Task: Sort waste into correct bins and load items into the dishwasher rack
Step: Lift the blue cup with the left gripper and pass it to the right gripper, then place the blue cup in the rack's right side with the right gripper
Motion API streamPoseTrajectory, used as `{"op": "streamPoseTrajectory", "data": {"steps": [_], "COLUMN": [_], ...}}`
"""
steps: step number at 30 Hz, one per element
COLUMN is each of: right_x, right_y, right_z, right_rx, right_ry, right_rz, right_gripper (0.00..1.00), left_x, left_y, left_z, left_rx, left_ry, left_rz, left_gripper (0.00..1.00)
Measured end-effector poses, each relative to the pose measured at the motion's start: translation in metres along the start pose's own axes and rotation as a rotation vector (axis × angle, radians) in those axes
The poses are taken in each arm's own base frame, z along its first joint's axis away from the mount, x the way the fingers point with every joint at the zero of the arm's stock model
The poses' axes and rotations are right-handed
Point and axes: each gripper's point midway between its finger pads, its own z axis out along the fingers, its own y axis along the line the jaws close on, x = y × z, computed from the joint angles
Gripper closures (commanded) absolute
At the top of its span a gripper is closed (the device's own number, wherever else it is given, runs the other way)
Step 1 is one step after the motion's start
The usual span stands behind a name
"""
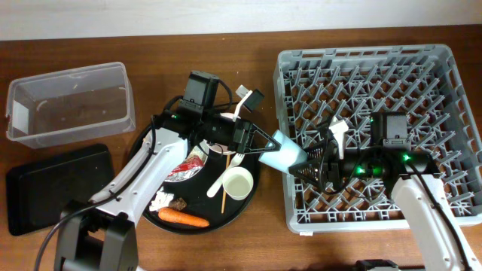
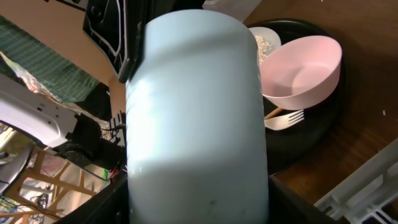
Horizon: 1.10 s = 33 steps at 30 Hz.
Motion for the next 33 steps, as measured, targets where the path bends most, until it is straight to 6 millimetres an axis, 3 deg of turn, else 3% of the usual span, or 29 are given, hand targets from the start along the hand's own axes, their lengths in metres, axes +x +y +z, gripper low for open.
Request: {"op": "streamPoseTrajectory", "data": {"steps": [2, 3, 5, 6, 8, 10, 12, 15, 17, 19, 22, 24, 25, 28, 33], "right_x": [0.0, 0.0, 0.0, 0.0, 0.0, 0.006, 0.009, -0.003, -0.004, -0.009, -0.008, 0.002, 0.007, 0.047, 0.101], "right_y": [0.0, 0.0, 0.0, 0.001, -0.002, -0.017, -0.027, -0.039, -0.044, -0.048, -0.053, -0.065, -0.069, -0.092, -0.121], "right_z": [0.0, 0.0, 0.0, 0.0, 0.0, 0.0, -0.003, -0.02, -0.042, -0.073, -0.122, -0.171, -0.184, -0.251, -0.296], "right_rx": [-0.001, -0.001, -0.002, -0.004, 0.011, 0.098, 0.167, 0.338, 0.496, 0.693, 0.912, 1.065, 1.103, 1.262, 1.314], "right_ry": [0.0, 0.0, -0.001, -0.001, 0.004, 0.039, 0.062, 0.102, 0.155, 0.177, 0.16, 0.095, 0.075, 0.003, -0.004], "right_rz": [0.0, 0.0, -0.001, -0.002, 0.014, 0.077, 0.124, 0.21, 0.308, 0.398, 0.534, 0.665, 0.709, 0.971, 1.253], "right_gripper": [0.39, 0.43, 0.45, 0.48, 0.5, 0.52, 0.52, 0.52, 0.52, 0.52, 0.52, 0.52, 0.52, 0.51, 0.51], "left_x": [0.0, 0.0, 0.0, -0.001, -0.002, -0.002, -0.004, -0.006, 0.0, 0.014, 0.029, 0.032, 0.033, 0.034, 0.035], "left_y": [0.0, 0.0, 0.0, 0.001, 0.007, 0.026, 0.048, 0.064, 0.066, 0.067, 0.07, 0.073, 0.074, 0.075, 0.075], "left_z": [0.0, 0.0, 0.0, 0.0, 0.0, -0.003, -0.017, -0.07, -0.106, -0.153, -0.185, -0.191, -0.194, -0.196, -0.197], "left_rx": [0.0, 0.0, -0.002, -0.007, -0.042, -0.148, -0.288, -0.579, -0.751, -0.978, -1.137, -1.177, -1.191, -1.206, -1.215], "left_ry": [0.0, 0.0, -0.001, -0.002, -0.011, -0.034, -0.076, -0.193, -0.256, -0.329, -0.354, -0.355, -0.356, -0.356, -0.356], "left_rz": [0.0, 0.0, 0.008, -0.001, -0.003, -0.047, -0.091, -0.133, -0.166, -0.213, -0.261, -0.273, -0.275, -0.277, -0.28], "left_gripper": [1.0, 0.88, 0.84, 0.78, 0.69, 0.67, 0.65, 0.63, 0.64, 0.64, 0.64, 0.64, 0.64, 0.63, 0.64]}}
